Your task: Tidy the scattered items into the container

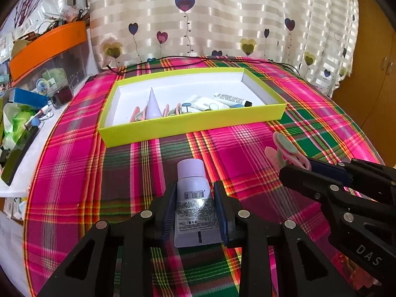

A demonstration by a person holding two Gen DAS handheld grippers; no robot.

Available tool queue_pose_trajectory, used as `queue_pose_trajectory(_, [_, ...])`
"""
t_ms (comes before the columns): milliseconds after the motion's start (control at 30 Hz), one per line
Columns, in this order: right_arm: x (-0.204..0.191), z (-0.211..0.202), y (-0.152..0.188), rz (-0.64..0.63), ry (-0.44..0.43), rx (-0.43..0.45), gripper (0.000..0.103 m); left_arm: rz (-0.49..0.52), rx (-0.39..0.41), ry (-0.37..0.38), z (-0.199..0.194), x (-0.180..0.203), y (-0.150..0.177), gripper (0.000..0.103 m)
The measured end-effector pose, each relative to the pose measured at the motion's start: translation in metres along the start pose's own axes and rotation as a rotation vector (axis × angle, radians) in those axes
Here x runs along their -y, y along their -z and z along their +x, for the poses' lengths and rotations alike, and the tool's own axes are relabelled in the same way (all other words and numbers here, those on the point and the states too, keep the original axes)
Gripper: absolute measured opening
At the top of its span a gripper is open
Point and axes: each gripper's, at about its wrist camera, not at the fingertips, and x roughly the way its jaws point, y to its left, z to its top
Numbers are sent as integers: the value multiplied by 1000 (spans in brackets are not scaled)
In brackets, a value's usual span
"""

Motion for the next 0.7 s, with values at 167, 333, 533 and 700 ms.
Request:
queue_pose_trajectory(167, [-3,-4,0,-5,-1,8,18,0,14,-7,-8,1,0,31])
queue_pose_trajectory(333, [-5,-9,1,-9,-1,15,18,4,27,-12,-15,2,1,31])
queue_pose_trajectory(533, [-9,-17,1,-14,-1,31,18,12,47,-17,-24,5,1,31])
queue_pose_trajectory(700, [-12,-24,0,-20,0,48,18,20,70,-23,-34,7,0,31])
